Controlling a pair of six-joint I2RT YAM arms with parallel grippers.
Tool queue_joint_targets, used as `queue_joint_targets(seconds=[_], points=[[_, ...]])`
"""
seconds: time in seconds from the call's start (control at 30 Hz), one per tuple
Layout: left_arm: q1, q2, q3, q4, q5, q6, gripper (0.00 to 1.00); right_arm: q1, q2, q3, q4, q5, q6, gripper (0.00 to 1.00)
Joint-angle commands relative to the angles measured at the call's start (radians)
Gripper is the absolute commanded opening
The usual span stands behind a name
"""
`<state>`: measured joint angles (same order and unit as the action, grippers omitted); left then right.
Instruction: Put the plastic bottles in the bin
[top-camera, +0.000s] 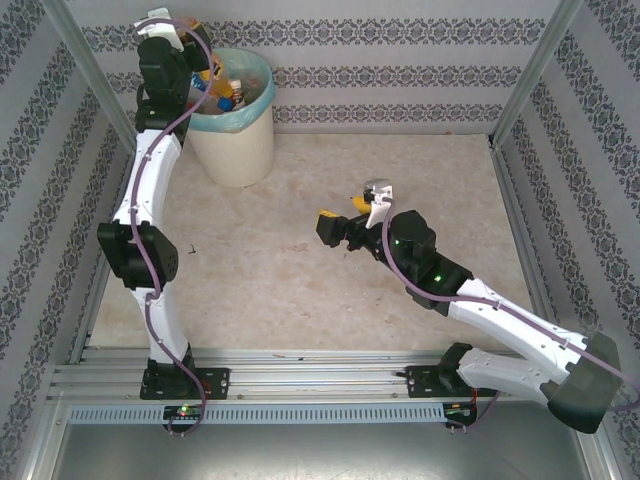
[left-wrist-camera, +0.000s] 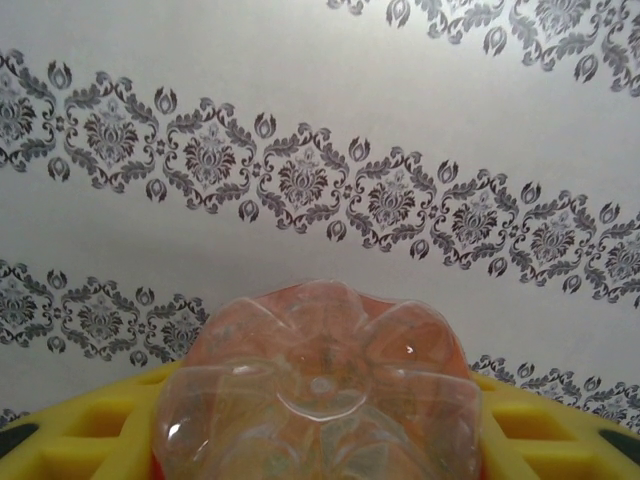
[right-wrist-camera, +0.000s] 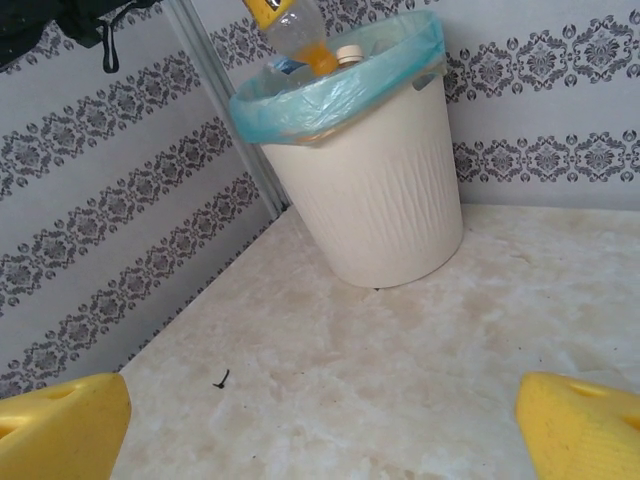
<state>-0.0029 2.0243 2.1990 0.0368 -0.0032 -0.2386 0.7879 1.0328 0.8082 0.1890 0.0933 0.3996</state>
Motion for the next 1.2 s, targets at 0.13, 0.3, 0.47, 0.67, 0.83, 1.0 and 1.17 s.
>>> queue_joint_targets(seconds=[0.13, 0.3, 0.47, 0.67, 0.83, 1.0, 1.17], points=[[-0.006, -0.011, 0.039, 0.096, 0.112, 0.003, 0.24, -0.001, 0.014, 0.0, -0.005, 0.022, -0.003, 0.98], [-0.02, -0.02, 0.015, 0.121, 0.113, 0.078, 0.24, 0.002, 0.034, 0.014, -0.002, 0.009, 0.013, 0.98], [-0.017, -0.03, 0.014, 0.21, -0.035, 0.111, 0.24, 0.003, 0.039, 0.026, -0.008, 0.004, 0.012, 0.98], [-0.012, -0.022, 0.019, 0.257, -0.022, 0.02, 0.24, 0.003, 0.033, 0.045, -0.038, 0.014, -0.005, 0.98], [-0.036, -0.045, -0.074, 0.286, 0.15, -0.121, 0.25, 0.003, 0.041, 0.042, -0.041, 0.028, -0.004, 0.98], [-0.078, -0.026, -0.123, 0.267, 0.206, -0.064, 0.25, 0.005, 0.072, 0.049, -0.042, 0.003, 0.003, 0.98], [-0.092, 0.01, -0.14, 0.201, 0.197, 0.042, 0.25, 0.011, 0.087, 0.046, -0.046, -0.001, 0.007, 0.98]])
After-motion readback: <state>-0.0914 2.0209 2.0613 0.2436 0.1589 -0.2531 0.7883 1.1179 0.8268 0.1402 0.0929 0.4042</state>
